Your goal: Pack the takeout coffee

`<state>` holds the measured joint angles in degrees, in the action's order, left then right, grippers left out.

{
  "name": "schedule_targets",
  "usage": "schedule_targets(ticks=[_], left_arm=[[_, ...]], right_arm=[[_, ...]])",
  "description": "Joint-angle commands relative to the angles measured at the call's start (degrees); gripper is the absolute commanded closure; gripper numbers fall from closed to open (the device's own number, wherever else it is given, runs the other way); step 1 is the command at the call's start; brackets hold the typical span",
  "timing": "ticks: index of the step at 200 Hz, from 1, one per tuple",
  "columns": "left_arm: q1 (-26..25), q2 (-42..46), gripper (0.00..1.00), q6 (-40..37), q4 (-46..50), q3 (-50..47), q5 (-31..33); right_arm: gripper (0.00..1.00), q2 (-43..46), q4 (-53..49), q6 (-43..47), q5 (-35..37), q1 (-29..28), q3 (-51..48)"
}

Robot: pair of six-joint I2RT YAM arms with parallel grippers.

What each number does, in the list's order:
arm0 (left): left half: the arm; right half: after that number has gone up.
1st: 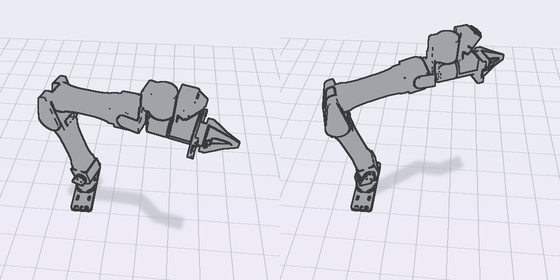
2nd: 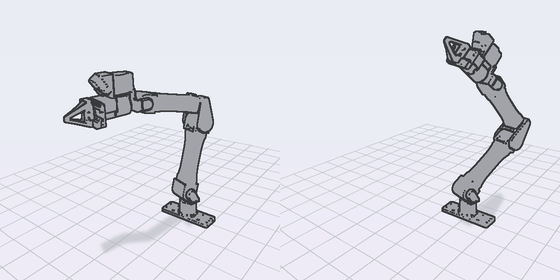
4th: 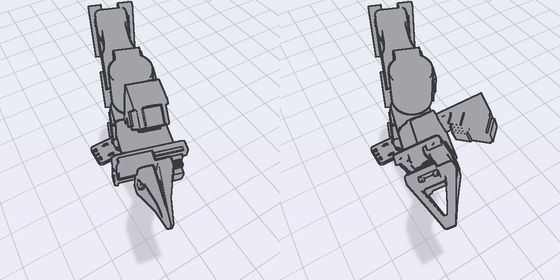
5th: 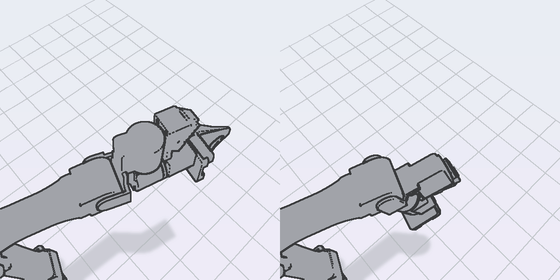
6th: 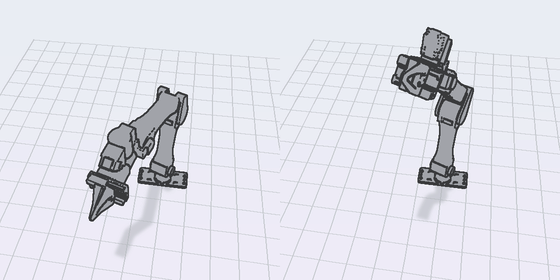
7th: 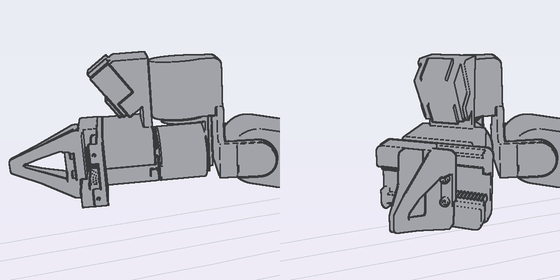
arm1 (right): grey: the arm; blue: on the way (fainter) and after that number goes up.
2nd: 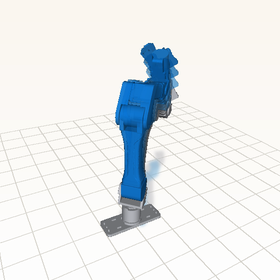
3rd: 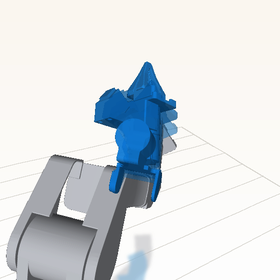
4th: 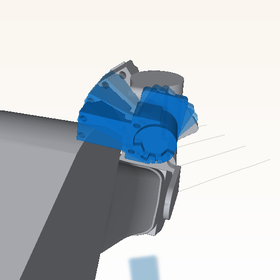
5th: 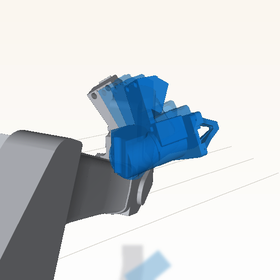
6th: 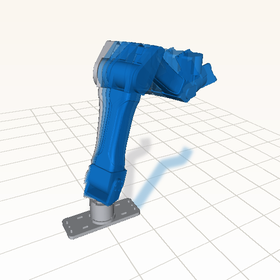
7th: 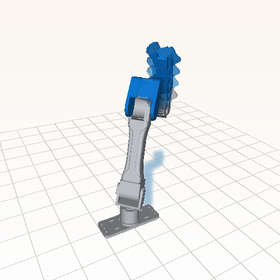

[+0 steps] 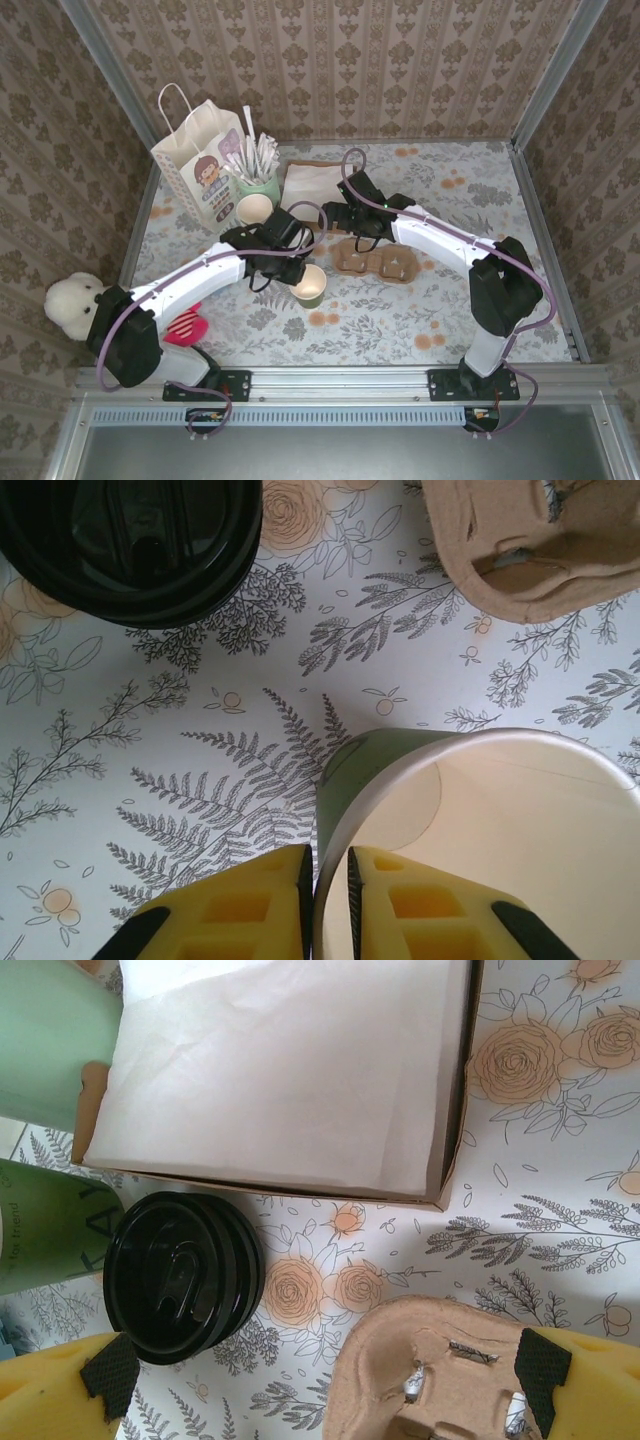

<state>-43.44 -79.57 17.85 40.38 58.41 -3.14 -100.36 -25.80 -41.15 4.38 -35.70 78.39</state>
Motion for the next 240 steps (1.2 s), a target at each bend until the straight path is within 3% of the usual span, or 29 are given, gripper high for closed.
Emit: schedule_targets(ticks=[1, 45, 82, 118, 136, 169, 203, 240], left_arm=[[-0.4, 0.6, 0.79, -1.3, 0.0, 1.6, -1.8], [0.0, 4.1, 0.7, -1.4, -0.2, 1.8, -3.5], [0.8, 10.9, 0.48, 0.5, -3.4, 0.3, -3.2], [2.7, 19.5, 0.14, 6.9, -10.1, -5.0, 7.1], [4.1, 24.0, 0.04, 12.9, -13.3, -8.2, 13.8], [6.1, 31.1, 0.0, 22.3, -15.8, -14.7, 23.2], [10.0, 36.3, 0.0, 24.4, -16.7, -18.7, 20.9], [12.1, 37.6, 0.0, 24.4, -15.9, -20.3, 19.7]], right_arm=[[0.0, -0.7, 1.0, -0.4, -2.3, 0.1, -0.4], [0.02, -3.3, 2.3, 3.5, -9.3, 0.1, 1.5], [0.11, -7.2, 4.6, 8.3, -15.1, -0.1, 3.2], [0.25, -12.5, 2.4, 11.4, -15.5, -0.2, 8.2], [0.28, -15.2, 1.5, 11.3, -14.5, -0.7, 10.5], [0.35, -19.3, -0.4, 11.3, -11.9, -1.5, 14.4], [0.45, -22.8, -3.4, 12.6, -10.6, -2.0, 18.5], [0.5, -25.7, -6.9, 13.0, -8.5, -2.4, 21.7]])
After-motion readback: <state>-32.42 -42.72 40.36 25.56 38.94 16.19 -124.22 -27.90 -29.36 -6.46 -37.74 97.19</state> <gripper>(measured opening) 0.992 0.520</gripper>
